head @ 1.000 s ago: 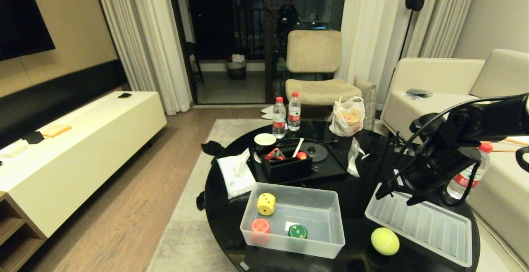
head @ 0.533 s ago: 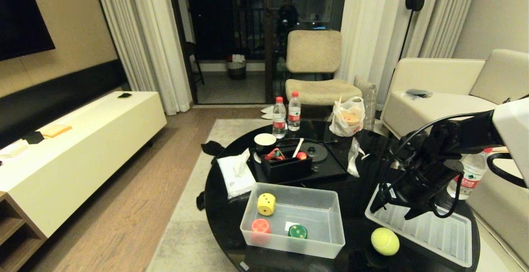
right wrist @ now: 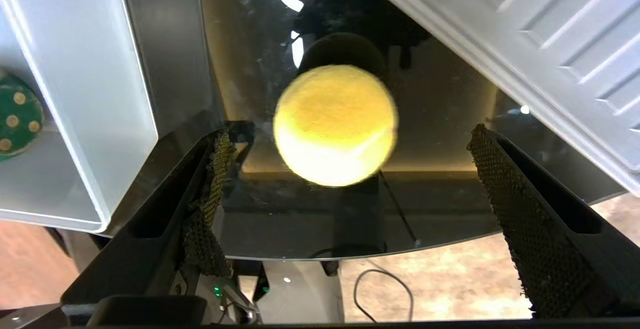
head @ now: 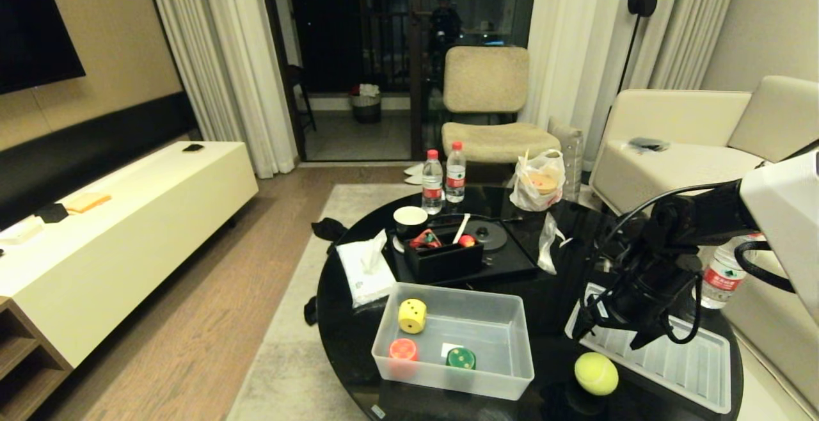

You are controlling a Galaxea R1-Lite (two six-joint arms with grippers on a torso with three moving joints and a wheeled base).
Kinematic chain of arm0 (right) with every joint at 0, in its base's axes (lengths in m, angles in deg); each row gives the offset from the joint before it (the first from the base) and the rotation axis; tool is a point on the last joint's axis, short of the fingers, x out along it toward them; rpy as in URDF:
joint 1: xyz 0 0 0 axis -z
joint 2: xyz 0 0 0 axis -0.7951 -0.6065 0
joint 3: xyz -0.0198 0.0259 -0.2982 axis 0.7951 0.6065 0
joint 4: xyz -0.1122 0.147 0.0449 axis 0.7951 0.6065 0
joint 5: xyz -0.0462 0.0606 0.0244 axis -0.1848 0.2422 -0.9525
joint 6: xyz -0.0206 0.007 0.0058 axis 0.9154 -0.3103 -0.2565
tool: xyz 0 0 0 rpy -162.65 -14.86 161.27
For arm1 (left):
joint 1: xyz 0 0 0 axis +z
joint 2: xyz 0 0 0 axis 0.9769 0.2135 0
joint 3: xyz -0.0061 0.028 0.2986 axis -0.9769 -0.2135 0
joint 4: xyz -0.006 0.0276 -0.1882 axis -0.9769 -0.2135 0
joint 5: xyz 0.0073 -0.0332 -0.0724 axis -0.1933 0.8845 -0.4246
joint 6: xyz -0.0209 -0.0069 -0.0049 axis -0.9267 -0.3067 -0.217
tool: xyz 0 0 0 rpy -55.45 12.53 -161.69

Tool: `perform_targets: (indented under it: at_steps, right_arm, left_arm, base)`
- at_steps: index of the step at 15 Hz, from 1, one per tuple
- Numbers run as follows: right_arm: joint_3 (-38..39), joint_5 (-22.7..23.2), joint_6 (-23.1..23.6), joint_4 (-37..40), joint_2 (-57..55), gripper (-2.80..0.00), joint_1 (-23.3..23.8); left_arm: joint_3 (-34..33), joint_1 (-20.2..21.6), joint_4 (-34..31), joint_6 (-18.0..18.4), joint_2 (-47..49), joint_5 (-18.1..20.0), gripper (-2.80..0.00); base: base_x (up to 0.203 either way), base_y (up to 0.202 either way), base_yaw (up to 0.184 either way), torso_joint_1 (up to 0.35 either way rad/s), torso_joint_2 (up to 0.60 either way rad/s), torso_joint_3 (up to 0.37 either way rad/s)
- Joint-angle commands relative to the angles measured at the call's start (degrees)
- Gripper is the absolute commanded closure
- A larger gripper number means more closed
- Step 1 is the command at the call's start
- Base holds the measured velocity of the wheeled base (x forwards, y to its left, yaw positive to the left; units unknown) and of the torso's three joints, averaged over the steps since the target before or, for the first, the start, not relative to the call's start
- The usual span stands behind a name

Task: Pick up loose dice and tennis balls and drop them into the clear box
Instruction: Pick up the ball on the table

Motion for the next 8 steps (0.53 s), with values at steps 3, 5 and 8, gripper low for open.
perform_targets:
  at_steps: [3,5,8]
  right_arm:
    - [0.4,-1.6,-0.3,-0.6,-1.6,-2.80,-1.7]
    - [0.5,-2.4,-0.3,-1.5,-2.3,-2.80,-1.8]
    - [1.1,-2.8,-0.3,-1.5,-2.5,-2.80,-1.8]
  left_arm:
    - [0.0,0.0,0.1,-0.1,0.0,0.0,0.00]
    - [0.0,0.0,0.1,-0.1,0.0,0.0,0.00]
    - [0.0,0.0,0.2,-0.1,0.0,0.0,0.00]
  base:
    - [0.000,0.000,0.000,0.000,0.00,0.000]
    - [0.000,0.000,0.000,0.000,0.00,0.000]
    - [0.000,0.000,0.000,0.000,0.00,0.000]
